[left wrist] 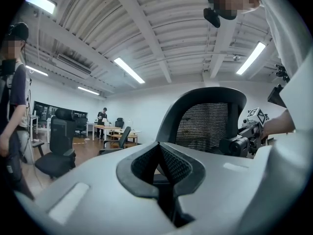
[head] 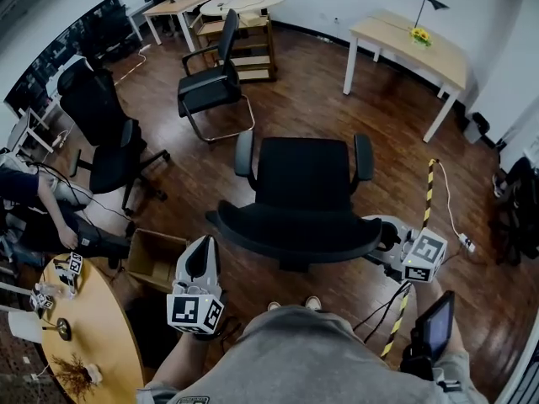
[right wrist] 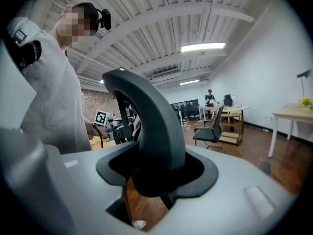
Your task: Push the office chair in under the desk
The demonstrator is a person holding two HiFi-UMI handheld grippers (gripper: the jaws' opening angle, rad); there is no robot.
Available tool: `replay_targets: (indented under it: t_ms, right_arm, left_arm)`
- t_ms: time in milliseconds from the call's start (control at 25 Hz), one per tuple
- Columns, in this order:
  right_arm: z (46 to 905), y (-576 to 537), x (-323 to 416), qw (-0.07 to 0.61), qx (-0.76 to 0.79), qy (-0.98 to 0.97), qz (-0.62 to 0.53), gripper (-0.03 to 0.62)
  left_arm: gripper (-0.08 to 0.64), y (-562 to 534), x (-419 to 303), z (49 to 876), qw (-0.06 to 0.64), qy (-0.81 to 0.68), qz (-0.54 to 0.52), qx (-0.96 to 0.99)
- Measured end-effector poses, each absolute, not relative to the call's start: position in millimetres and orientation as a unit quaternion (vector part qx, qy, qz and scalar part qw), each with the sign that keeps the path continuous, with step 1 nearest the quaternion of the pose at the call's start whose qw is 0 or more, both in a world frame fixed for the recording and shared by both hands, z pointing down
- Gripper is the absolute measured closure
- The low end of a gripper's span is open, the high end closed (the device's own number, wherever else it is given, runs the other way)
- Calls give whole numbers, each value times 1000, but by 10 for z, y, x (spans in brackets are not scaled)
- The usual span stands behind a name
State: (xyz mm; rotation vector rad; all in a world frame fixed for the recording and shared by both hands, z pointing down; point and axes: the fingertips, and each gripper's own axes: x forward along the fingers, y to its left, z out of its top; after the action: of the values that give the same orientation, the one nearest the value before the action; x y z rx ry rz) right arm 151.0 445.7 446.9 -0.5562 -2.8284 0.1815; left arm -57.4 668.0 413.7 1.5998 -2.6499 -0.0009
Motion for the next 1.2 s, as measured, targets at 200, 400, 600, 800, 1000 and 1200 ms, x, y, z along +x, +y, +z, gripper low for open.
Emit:
replay_targets:
  t_ms: [200, 400, 600, 800, 1000, 1200]
  right_arm:
    - [4469, 4486, 1477, 123, -196, -970, 74, 370]
    - [4474, 4500, 1449, 120, -195, -971, 74, 373]
    - [4502, 4481, 1432, 124, -191, -971, 77, 373]
    - [4511, 4491, 1420, 126, -186, -971, 79, 373]
    - [4510, 4513, 1406, 127, -183, -972, 79, 373]
    - [4504, 4537, 1390, 125, -182, -972, 80, 373]
  left_arm:
    - [558, 6696, -693, 4203, 24, -850, 7, 526]
    - [458, 6522, -907, 4289, 44, -780, 26, 624]
    - [300, 6186, -913, 4493, 102, -644, 69, 755]
    - [219, 5906, -756, 4532, 132, -544, 78, 825]
    - [241, 5724, -656, 4501, 131, -498, 90, 852]
    - [325, 5679, -587, 4464, 122, -479, 91, 865]
